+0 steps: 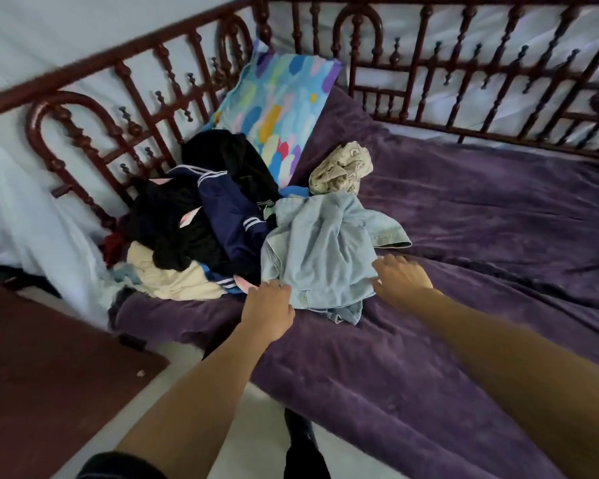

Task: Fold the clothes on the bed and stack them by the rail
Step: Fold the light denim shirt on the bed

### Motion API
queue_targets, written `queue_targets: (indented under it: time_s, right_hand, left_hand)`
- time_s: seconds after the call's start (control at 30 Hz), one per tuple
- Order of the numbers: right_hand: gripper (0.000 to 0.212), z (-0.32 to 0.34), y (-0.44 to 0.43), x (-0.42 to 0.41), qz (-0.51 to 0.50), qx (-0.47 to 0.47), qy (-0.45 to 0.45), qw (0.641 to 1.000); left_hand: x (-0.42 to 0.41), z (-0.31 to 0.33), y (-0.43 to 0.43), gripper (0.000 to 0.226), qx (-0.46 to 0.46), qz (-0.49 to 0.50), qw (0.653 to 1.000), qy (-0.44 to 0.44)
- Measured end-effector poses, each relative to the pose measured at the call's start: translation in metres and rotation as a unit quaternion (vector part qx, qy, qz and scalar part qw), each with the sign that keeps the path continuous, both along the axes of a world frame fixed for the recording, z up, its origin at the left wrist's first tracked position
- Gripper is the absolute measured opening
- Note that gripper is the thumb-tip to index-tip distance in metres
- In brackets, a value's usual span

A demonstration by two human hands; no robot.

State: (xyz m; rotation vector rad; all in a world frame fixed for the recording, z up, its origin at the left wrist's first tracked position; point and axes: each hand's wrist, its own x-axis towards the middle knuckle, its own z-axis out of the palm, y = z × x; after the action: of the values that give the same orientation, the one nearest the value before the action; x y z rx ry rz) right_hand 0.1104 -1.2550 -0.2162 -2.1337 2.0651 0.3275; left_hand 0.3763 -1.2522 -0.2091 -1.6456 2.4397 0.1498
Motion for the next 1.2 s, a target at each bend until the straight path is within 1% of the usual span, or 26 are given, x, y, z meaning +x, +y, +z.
queue_targets:
  time_s: [0.13, 0.23, 0.3, 0.4, 0.47, 0.5, 0.53, 0.63, 0.67, 0.7, 0.77, 0.83, 0.87, 0.93, 1.03, 1.07, 1.2]
  right_hand:
    - [0.043, -0.045, -0.04, -0.003, -0.048, 0.07, 0.013, 0.996]
    - [0.05, -0.069, -0.063, -0.002, -0.078, 0.085, 0.006, 0.993]
    - [0.063, -0.085, -0.078, -0.002, -0.082, 0.08, 0.002, 0.993]
    - [0.09, -0.114, -0.101, 0.002, -0.069, 0.084, 0.004, 0.994]
    - [0.099, -0.138, -0.111, 0.005, -0.074, 0.085, -0.001, 0.994]
    - [0.098, -0.151, -0.115, 0.006, -0.079, 0.084, -0.009, 0.993]
    - [0.09, -0.163, -0.117, 0.007, -0.084, 0.08, -0.022, 0.993]
    - [0.046, -0.188, -0.121, 0.006, -0.099, 0.036, -0.079, 0.991]
    - [0.037, -0.191, -0.12, 0.006, -0.107, 0.022, -0.1, 0.989]
    - [0.032, -0.191, -0.119, 0.005, -0.119, 0.013, -0.124, 0.985]
    - [0.031, -0.182, -0.114, 0.001, -0.135, -0.001, -0.164, 0.977]
    - [0.032, -0.164, -0.108, -0.009, -0.134, -0.048, -0.201, 0.969]
    - [0.031, -0.152, -0.105, -0.016, -0.138, -0.082, -0.222, 0.962]
    - [0.026, -0.123, -0.098, -0.033, -0.165, -0.14, -0.257, 0.942]
    - [0.009, -0.071, -0.085, -0.067, -0.219, -0.215, -0.268, 0.913]
    - [0.009, -0.053, -0.079, -0.08, -0.229, -0.237, -0.262, 0.907]
    - [0.026, 0.013, -0.04, -0.131, -0.271, -0.321, -0.221, 0.88]
  left_hand:
    - [-0.007, -0.047, -0.069, 0.028, 0.04, -0.066, 0.997, 0.03]
    - [-0.01, -0.078, -0.108, 0.036, 0.055, -0.105, 0.992, 0.035]
    - [-0.013, -0.1, -0.128, 0.048, 0.065, -0.128, 0.989, 0.033]
    - [-0.014, -0.136, -0.15, 0.075, 0.065, -0.152, 0.986, 0.002]
    - [-0.011, -0.159, -0.162, 0.089, 0.057, -0.159, 0.985, -0.029]
    - [-0.01, -0.169, -0.168, 0.09, 0.047, -0.159, 0.985, -0.041]
    - [-0.008, -0.178, -0.172, 0.085, 0.037, -0.158, 0.986, -0.047]
    - [-0.007, -0.193, -0.181, 0.056, 0.024, -0.151, 0.988, -0.019]
    - [-0.008, -0.193, -0.184, 0.048, 0.028, -0.144, 0.989, 0.002]
    - [-0.01, -0.19, -0.185, 0.041, 0.032, -0.136, 0.99, 0.025]
    - [-0.015, -0.173, -0.188, 0.026, 0.028, -0.111, 0.99, 0.078]
    - [-0.023, -0.144, -0.189, 0.011, 0.01, -0.085, 0.988, 0.131]
    - [-0.029, -0.128, -0.189, 0.01, 0.0, -0.079, 0.985, 0.155]
    - [-0.043, -0.093, -0.19, 0.016, -0.026, -0.074, 0.979, 0.19]
    - [-0.074, -0.036, -0.189, 0.031, -0.028, -0.099, 0.967, 0.234]
    - [-0.088, -0.018, -0.185, 0.036, -0.025, -0.11, 0.96, 0.257]
    - [-0.15, 0.043, -0.159, 0.044, 0.009, -0.153, 0.934, 0.324]
